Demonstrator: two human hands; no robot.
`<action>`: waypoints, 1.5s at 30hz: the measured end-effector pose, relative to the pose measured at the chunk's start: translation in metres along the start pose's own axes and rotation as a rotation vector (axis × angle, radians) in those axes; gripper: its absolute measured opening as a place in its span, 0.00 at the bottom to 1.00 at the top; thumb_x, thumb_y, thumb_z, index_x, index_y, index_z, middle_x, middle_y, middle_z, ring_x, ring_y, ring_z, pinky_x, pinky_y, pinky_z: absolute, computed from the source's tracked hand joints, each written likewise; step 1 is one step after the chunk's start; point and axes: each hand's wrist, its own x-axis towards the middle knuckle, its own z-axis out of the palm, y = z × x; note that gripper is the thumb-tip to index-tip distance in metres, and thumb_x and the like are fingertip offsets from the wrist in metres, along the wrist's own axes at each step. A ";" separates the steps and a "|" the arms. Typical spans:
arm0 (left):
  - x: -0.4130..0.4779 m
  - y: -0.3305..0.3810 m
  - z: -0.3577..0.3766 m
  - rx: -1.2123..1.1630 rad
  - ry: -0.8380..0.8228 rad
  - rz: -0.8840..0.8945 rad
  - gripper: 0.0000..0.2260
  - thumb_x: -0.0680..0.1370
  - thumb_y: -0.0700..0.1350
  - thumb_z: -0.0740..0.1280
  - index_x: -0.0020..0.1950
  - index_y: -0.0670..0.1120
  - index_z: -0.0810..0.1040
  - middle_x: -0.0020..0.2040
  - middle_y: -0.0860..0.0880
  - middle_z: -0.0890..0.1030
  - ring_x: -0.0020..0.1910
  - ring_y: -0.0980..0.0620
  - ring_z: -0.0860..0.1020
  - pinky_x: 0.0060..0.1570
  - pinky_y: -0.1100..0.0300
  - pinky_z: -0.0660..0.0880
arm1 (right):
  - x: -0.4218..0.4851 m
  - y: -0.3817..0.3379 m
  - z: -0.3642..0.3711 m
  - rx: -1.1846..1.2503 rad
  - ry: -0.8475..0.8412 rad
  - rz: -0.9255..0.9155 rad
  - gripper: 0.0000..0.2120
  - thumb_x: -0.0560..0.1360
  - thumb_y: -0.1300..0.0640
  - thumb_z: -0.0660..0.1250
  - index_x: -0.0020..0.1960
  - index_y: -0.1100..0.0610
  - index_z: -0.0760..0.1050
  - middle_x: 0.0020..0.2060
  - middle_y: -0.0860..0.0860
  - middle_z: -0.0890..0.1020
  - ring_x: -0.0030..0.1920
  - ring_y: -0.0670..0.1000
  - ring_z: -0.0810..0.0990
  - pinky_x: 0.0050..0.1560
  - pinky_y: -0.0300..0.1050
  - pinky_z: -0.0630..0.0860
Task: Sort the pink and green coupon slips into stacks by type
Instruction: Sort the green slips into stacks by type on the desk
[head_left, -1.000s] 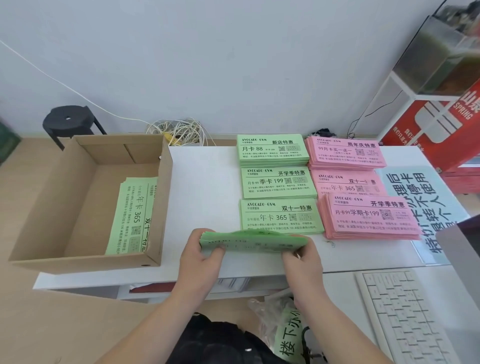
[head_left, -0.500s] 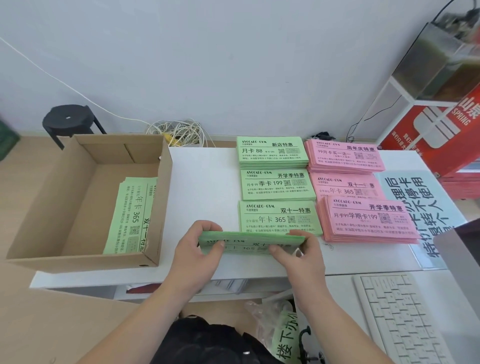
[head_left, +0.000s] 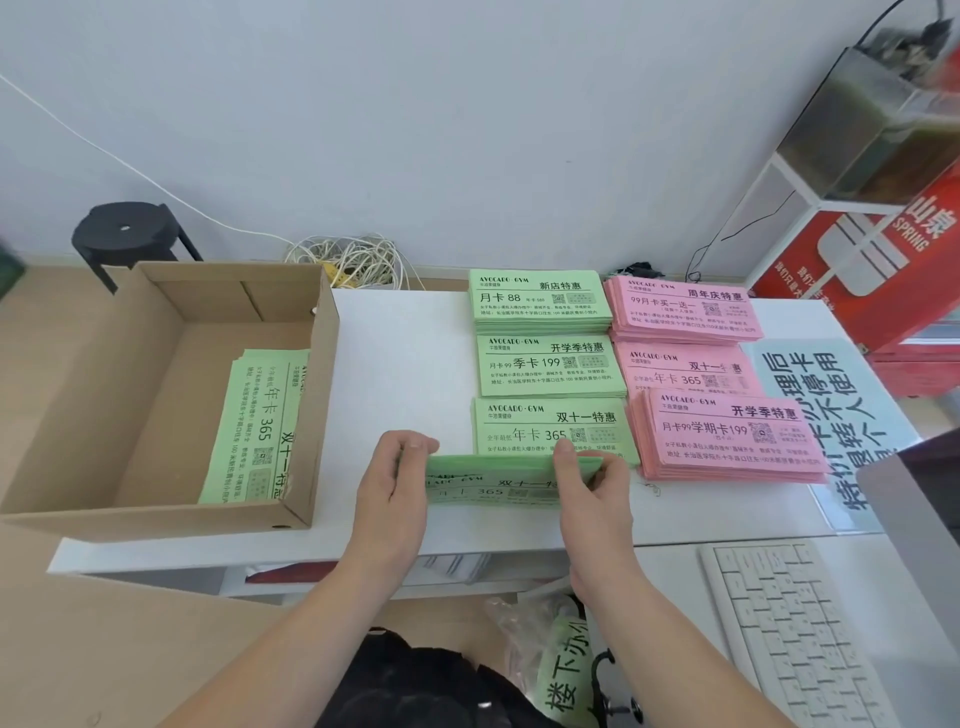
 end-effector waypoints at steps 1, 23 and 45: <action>-0.001 -0.002 -0.004 -0.006 -0.039 0.002 0.06 0.85 0.51 0.62 0.56 0.51 0.76 0.50 0.53 0.80 0.48 0.64 0.76 0.51 0.66 0.71 | 0.000 0.000 -0.001 -0.011 -0.013 0.004 0.23 0.77 0.37 0.68 0.59 0.53 0.68 0.48 0.47 0.73 0.47 0.46 0.74 0.47 0.39 0.70; 0.057 0.015 0.027 0.207 -0.355 -0.248 0.09 0.83 0.40 0.61 0.59 0.52 0.75 0.55 0.56 0.82 0.54 0.57 0.80 0.47 0.65 0.75 | 0.064 -0.073 -0.027 -0.866 -0.001 -0.060 0.25 0.76 0.68 0.61 0.72 0.55 0.69 0.57 0.54 0.81 0.44 0.51 0.80 0.41 0.47 0.76; 0.074 -0.003 0.046 0.809 -0.456 0.095 0.47 0.72 0.60 0.73 0.82 0.52 0.50 0.75 0.55 0.61 0.72 0.54 0.57 0.71 0.62 0.59 | 0.102 -0.057 -0.005 -1.585 -0.464 -0.335 0.47 0.73 0.41 0.75 0.81 0.44 0.49 0.82 0.51 0.42 0.82 0.56 0.40 0.80 0.54 0.52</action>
